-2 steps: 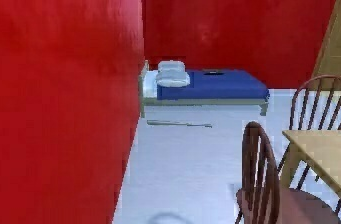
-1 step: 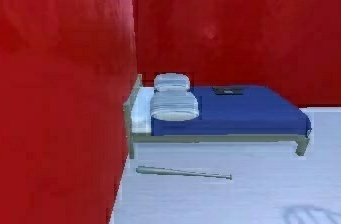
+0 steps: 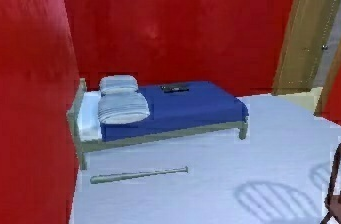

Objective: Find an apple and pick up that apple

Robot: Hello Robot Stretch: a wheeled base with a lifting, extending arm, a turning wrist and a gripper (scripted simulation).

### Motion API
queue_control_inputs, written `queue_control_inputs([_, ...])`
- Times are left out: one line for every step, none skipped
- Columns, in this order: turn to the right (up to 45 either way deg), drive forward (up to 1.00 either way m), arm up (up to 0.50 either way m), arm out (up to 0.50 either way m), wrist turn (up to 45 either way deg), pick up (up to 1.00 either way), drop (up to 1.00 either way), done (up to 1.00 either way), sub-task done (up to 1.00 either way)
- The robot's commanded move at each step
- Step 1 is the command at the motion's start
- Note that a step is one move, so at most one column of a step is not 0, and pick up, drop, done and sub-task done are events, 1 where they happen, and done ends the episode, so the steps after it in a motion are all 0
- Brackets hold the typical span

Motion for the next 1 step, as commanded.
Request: queue_control_inputs([0.0, 0.10, 0.00, 0.00, 0.0, 0.00, 0.00, 0.00, 0.00])
